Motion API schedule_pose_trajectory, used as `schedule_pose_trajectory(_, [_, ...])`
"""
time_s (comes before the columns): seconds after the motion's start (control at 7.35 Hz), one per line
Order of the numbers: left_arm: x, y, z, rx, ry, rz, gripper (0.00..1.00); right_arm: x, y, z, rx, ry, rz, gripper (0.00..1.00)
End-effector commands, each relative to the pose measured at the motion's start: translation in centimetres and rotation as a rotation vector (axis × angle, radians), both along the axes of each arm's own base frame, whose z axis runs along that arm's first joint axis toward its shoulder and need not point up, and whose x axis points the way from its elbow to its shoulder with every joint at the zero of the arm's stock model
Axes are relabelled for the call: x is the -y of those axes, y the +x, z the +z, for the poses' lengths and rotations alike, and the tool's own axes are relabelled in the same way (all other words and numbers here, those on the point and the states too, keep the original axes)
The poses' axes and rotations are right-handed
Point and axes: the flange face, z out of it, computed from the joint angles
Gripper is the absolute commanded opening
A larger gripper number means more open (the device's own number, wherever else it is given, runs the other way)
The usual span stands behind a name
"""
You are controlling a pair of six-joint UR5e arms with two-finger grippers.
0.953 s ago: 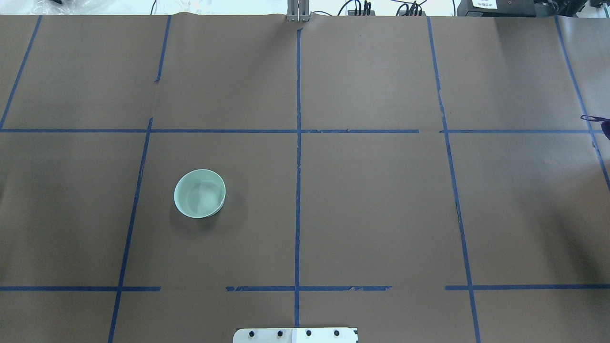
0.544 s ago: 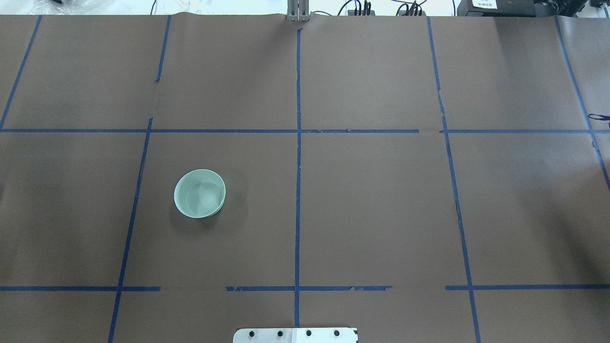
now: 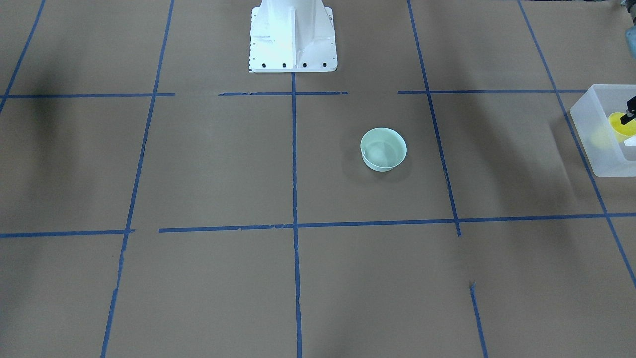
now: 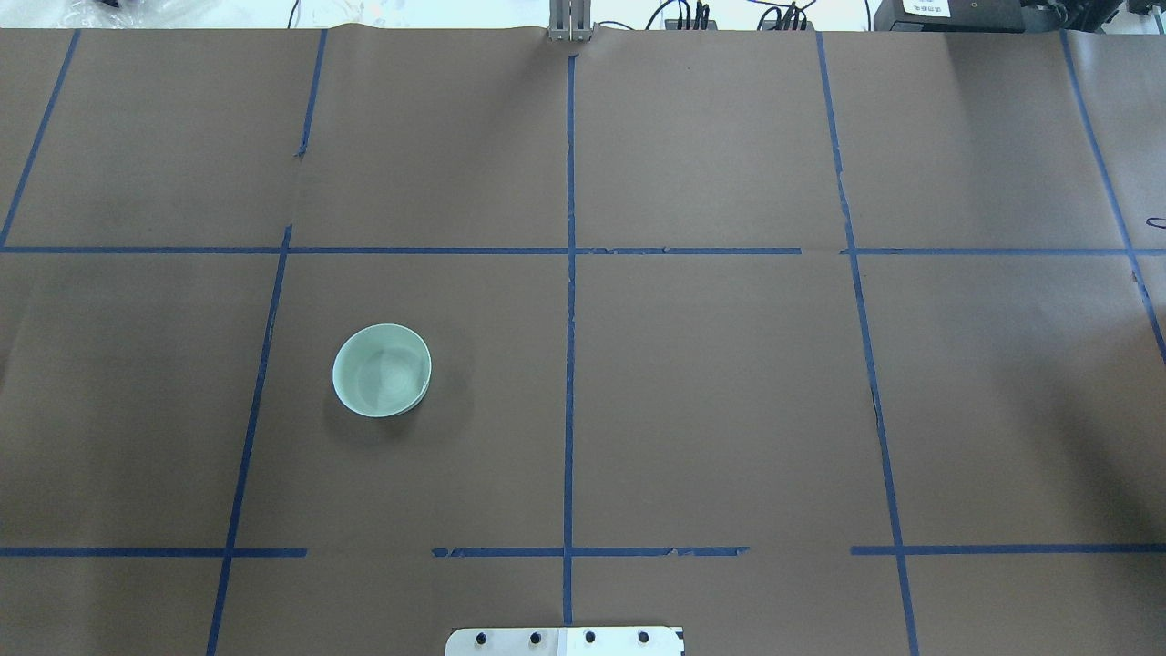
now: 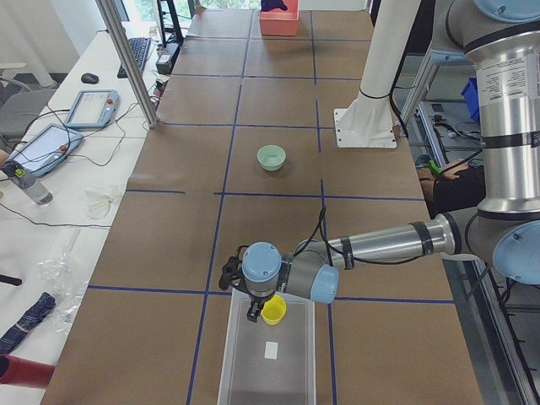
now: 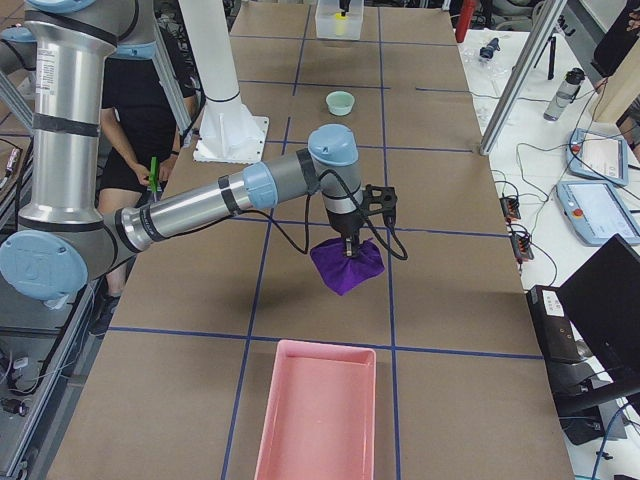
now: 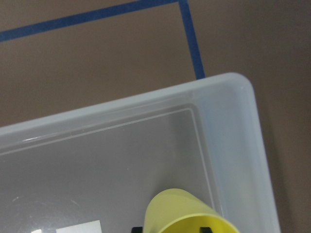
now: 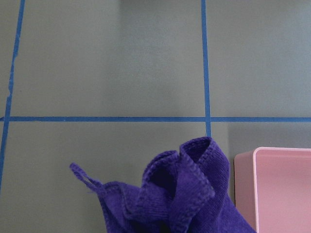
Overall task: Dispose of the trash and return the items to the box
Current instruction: 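Lower the yellow cup into the clear box while the right gripper carries the cloth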
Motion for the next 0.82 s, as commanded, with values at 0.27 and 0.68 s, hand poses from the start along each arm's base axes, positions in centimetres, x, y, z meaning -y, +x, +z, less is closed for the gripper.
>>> schedule_pose_trajectory(0.27, [1.0,-3.5,-15.5,0.154,0.098,-0.19,1.0,-1.1,3.2,1.6,-0.041,0.036,-0.038,0.0])
schedule_pose_trajectory(0.68, [2.8,1.7,-21.7,0.03,0.082,-0.242,1.0,-0.1,6.3,7.9,-0.164,0.056,-0.166,0.0])
